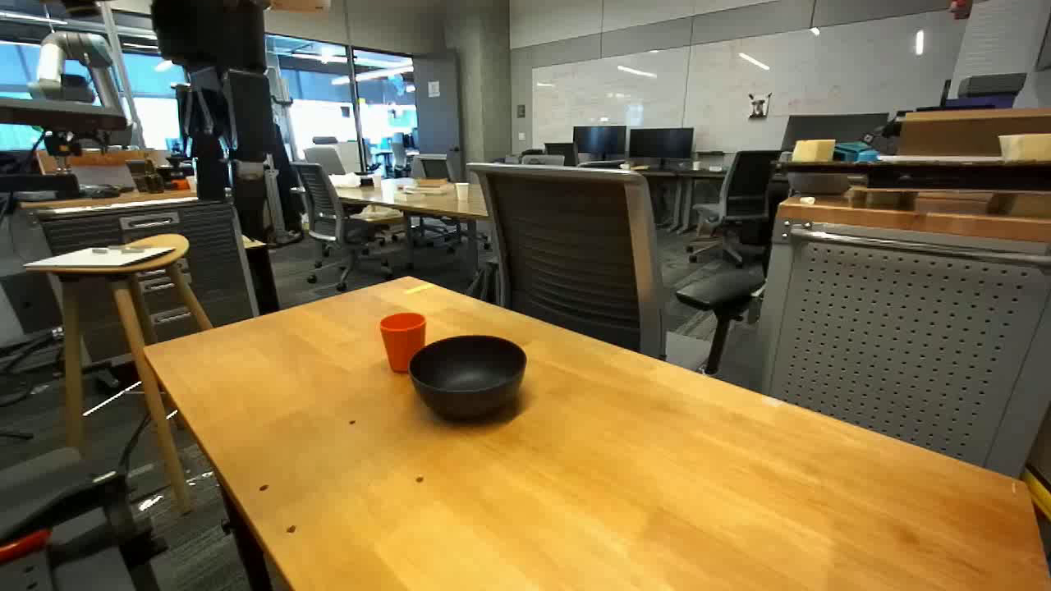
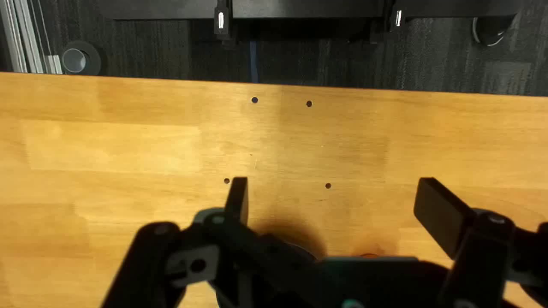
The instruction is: Move the bowl and cup towards you then put the cup in the bowl
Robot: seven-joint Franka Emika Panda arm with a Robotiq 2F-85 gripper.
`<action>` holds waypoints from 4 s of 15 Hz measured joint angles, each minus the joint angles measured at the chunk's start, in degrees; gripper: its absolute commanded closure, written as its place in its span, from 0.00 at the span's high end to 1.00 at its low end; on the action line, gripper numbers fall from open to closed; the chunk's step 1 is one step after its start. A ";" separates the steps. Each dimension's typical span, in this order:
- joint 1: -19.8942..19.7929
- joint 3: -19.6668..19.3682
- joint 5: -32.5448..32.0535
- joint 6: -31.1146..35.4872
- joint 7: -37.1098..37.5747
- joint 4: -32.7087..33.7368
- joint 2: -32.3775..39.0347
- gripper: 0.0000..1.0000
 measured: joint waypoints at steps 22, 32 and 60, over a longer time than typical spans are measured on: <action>0.96 10.12 -8.05 16.64 12.83 14.09 28.81 1.00; 8.81 5.44 -19.59 15.17 21.29 43.23 61.80 1.00; 6.51 3.49 4.24 2.84 13.21 55.02 68.26 0.07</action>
